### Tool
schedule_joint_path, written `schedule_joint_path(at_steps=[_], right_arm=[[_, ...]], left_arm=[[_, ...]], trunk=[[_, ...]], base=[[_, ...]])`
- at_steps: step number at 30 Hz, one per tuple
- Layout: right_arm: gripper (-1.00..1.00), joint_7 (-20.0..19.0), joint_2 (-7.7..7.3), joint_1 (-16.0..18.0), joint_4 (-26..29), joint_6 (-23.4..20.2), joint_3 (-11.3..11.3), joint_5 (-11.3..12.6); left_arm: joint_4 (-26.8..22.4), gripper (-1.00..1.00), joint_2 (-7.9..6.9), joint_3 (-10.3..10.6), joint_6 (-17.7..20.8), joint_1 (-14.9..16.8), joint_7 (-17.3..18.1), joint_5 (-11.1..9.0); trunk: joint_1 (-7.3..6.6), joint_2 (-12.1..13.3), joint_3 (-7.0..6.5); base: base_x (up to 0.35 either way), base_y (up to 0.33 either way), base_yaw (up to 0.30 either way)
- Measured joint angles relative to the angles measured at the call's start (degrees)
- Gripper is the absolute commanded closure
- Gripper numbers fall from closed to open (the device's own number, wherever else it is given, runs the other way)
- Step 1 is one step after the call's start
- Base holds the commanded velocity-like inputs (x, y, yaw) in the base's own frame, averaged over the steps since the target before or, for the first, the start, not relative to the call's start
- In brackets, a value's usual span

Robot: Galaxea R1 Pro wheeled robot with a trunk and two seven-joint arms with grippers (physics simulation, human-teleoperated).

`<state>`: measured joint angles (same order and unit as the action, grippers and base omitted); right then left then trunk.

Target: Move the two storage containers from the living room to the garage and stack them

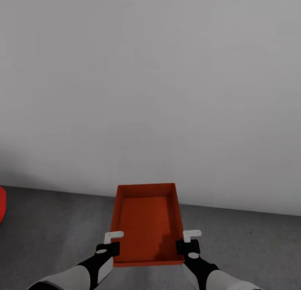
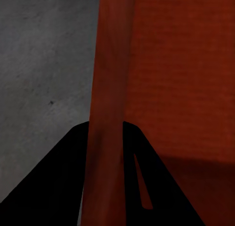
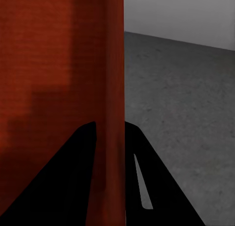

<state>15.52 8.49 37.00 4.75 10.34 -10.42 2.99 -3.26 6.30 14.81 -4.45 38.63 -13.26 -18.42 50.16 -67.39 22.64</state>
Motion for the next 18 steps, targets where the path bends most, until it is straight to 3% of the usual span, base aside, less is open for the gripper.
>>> schedule_joint_path(at_steps=[18], right_arm=[[1.00, 0.00, 0.00, -0.03, 0.00, 0.00, 0.00, 0.04]], left_arm=[[0.00, 1.00, -0.01, 0.03, 0.04, 0.00, 0.01, 0.00]], trunk=[[0.00, 0.00, 1.68]], base=[[0.000, 0.000, 0.000]])
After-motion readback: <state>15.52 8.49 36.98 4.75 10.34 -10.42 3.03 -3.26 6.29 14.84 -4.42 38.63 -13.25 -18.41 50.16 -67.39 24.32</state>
